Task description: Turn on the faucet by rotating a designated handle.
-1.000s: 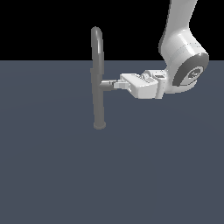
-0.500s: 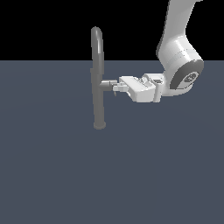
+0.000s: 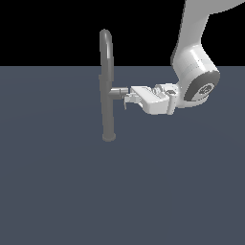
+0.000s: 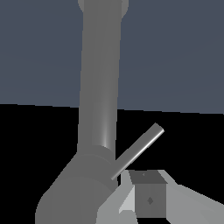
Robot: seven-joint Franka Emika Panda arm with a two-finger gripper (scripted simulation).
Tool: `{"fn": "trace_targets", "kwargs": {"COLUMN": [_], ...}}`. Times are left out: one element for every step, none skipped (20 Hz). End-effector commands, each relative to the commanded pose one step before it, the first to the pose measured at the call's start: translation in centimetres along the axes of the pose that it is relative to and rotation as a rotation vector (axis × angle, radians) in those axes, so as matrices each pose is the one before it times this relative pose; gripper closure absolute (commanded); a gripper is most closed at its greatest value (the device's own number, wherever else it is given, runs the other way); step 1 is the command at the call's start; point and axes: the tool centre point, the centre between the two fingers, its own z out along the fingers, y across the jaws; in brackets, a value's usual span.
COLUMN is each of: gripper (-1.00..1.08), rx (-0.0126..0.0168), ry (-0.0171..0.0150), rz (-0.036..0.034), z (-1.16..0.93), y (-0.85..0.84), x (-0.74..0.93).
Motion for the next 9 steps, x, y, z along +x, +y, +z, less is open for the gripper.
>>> {"fn": "trace_targets", "kwargs": {"gripper": [1.08,1.08,1.08,1.08,1.08,1.08,1.08,1.08,1.08], "rx": [0.01121,0.00116,0.00115,0.00113,0.00113,0.00113,0.00111,0.00109,0.00000], "ry": [0.01081,0.00002,0.00002,0.00002,0.00003,0.00003,0.00003,0.00004,0.00000], "rz": [0.02429,0.00435,0.00433,0.00427,0.00425,0.00425,0.00420,0.00414,0.00000], "z": [0.305,-0.003,-0.003,-0.003,-0.003,-0.004,-0.004,-0.005,0.000], "y": [-0.621,-0.130,-0.130,-0.129,-0.128,-0.128,-0.127,-0.126,0.000], "x": [2.399,0.410,0.407,0.403,0.400,0.398,0.394,0.389,0.000]}}
